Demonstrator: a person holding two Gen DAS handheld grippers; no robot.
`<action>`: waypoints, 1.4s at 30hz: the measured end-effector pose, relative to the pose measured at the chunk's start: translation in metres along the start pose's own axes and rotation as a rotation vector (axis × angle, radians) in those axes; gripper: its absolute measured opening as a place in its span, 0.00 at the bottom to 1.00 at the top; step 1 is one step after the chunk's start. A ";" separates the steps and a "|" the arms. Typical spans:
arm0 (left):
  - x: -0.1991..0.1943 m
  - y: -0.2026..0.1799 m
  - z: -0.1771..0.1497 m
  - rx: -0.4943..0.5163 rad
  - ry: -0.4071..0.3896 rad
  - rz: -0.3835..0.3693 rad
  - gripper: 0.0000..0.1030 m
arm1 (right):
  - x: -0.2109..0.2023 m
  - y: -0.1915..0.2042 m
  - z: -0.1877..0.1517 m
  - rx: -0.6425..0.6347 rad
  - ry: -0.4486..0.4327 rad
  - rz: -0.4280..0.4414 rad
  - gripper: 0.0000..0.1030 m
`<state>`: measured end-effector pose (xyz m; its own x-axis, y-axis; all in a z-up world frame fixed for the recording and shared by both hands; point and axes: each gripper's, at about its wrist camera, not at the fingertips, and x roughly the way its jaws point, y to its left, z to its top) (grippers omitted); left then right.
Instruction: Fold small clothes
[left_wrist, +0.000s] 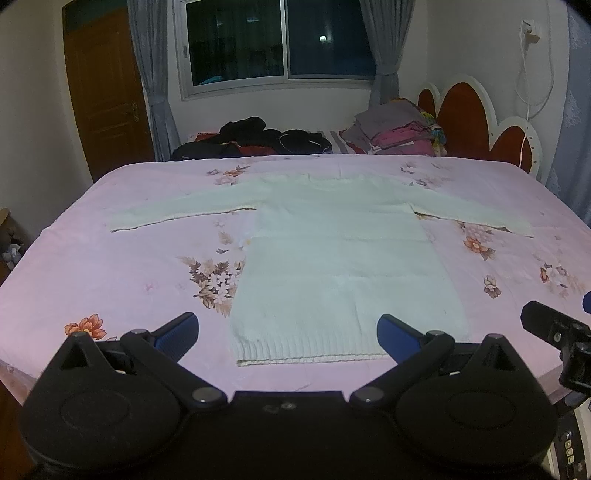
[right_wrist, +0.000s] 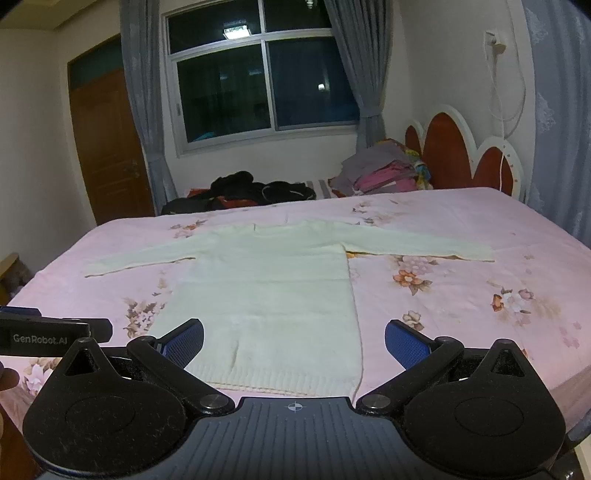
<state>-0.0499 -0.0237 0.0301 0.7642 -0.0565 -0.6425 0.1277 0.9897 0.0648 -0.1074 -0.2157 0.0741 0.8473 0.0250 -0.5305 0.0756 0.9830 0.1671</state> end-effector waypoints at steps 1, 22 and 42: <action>0.000 0.000 0.000 0.000 0.001 0.001 1.00 | 0.002 0.000 0.000 0.000 0.001 -0.001 1.00; 0.000 -0.001 0.004 -0.001 0.010 -0.001 1.00 | 0.007 0.000 -0.002 0.003 0.005 -0.003 1.00; 0.001 0.003 0.006 -0.004 0.009 0.003 1.00 | 0.010 0.005 0.000 -0.005 0.007 0.001 1.00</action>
<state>-0.0446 -0.0217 0.0339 0.7586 -0.0522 -0.6494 0.1225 0.9904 0.0635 -0.0990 -0.2105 0.0698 0.8435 0.0268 -0.5364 0.0726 0.9839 0.1632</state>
